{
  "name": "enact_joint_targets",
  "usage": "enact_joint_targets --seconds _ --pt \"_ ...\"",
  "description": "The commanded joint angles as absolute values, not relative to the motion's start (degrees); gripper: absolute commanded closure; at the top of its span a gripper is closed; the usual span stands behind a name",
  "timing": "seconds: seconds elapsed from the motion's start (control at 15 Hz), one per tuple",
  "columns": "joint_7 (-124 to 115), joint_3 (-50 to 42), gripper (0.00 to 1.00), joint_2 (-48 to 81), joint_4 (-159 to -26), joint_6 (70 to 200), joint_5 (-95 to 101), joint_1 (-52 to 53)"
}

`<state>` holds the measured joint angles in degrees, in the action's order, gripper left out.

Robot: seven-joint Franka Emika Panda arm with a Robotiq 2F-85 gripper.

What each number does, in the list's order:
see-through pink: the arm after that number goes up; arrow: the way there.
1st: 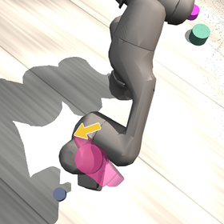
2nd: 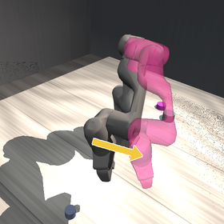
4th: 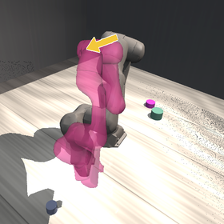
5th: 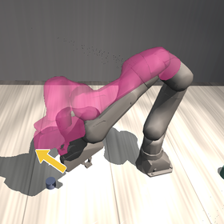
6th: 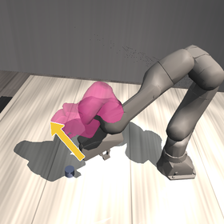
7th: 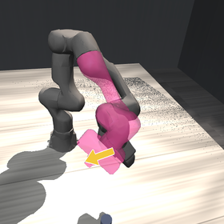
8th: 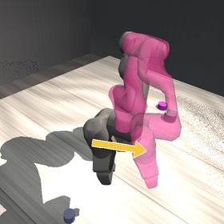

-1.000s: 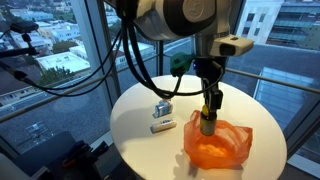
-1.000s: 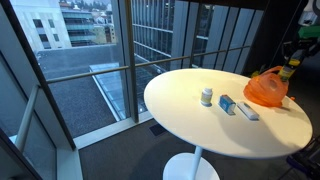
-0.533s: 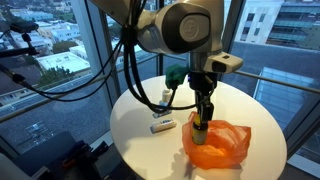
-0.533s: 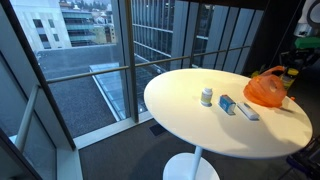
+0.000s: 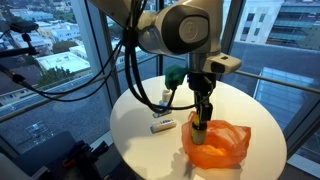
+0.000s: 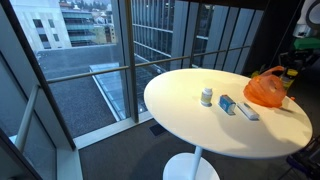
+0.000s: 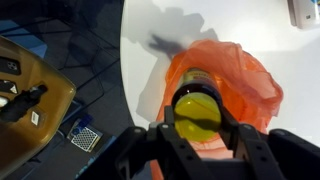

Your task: Pick up the yellow and brown bottle and put it in the plastic bag

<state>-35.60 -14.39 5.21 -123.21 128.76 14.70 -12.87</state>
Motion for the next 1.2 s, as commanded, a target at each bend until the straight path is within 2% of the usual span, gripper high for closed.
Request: enact_joint_targets --seconds 0.0,1.13 --pt "-37.4 -14.2 0.79 6.8 -121.5 129.1 14.7 -11.8" --pt "-41.4 -17.1 0.79 17.9 -117.7 130.5 16.6 -9.4"
